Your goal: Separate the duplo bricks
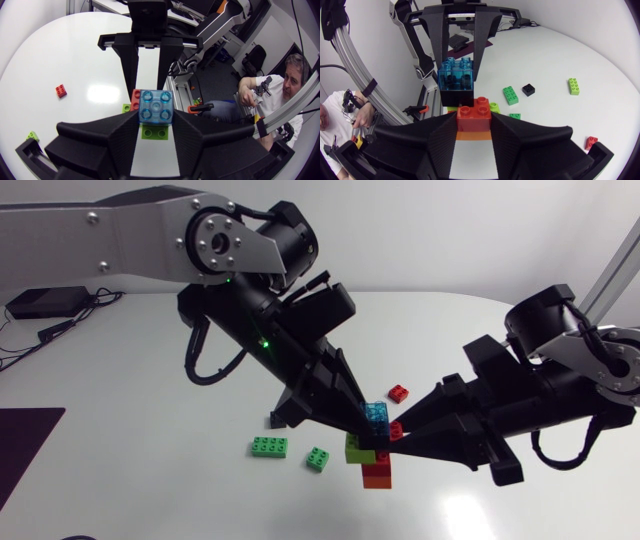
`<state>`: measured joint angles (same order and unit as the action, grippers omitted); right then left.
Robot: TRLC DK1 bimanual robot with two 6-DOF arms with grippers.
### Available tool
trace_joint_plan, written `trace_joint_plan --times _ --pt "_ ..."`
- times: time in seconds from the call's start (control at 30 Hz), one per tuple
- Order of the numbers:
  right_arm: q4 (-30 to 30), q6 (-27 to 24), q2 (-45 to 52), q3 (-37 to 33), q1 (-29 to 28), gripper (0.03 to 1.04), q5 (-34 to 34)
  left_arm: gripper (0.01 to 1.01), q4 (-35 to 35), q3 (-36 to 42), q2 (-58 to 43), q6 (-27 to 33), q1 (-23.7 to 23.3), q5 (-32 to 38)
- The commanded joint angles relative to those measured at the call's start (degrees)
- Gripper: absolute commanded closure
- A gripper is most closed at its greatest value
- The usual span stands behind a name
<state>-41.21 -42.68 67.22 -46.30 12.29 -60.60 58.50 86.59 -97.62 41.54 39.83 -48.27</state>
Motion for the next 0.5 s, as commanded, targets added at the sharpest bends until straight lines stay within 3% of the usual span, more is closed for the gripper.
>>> trace_joint_plan --times 0.0,0.47 --pt "0.52 -0.30 -0.51 1.92 1.15 0.79 -0.05 0.738 0.30 2.89 -1.34 -0.14 -0.02 -1.39" --pt "2.01 0.05 -1.13 3.06 2.03 0.79 1.98 0.736 0.39 6.75 -1.96 -3.04 -1.16 -2.44"
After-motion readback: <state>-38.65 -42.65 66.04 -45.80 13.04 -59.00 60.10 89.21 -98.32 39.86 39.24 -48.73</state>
